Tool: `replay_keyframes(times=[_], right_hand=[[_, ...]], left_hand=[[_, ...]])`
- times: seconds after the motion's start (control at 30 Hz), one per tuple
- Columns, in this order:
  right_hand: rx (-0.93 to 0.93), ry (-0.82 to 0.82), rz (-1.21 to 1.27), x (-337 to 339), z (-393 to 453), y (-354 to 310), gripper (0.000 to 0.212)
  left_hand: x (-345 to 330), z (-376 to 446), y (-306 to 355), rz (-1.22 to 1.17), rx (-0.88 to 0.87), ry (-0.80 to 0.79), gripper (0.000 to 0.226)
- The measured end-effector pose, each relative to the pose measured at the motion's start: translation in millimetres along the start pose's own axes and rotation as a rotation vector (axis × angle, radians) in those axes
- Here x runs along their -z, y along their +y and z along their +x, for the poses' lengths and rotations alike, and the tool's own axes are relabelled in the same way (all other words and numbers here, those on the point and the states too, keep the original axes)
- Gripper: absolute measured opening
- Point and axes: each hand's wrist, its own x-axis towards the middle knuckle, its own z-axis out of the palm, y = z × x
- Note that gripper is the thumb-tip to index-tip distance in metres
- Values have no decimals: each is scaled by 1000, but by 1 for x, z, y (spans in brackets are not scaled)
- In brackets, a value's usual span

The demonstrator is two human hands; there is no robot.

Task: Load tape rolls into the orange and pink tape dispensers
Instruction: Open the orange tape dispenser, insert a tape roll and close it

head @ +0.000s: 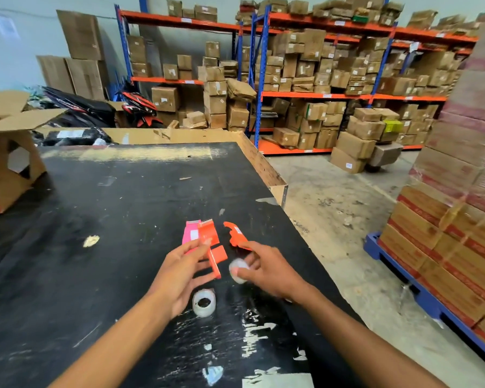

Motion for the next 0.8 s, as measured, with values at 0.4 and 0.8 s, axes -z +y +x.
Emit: replay_keyframes(times=[0.4,0.8], right_hand=[[160,-106,553,5,5,-30,60],[-93,100,-186,16,91,15,31]], left_hand=[[11,0,4,-116,71,-115,35],[22,13,14,-154,22,25,27]])
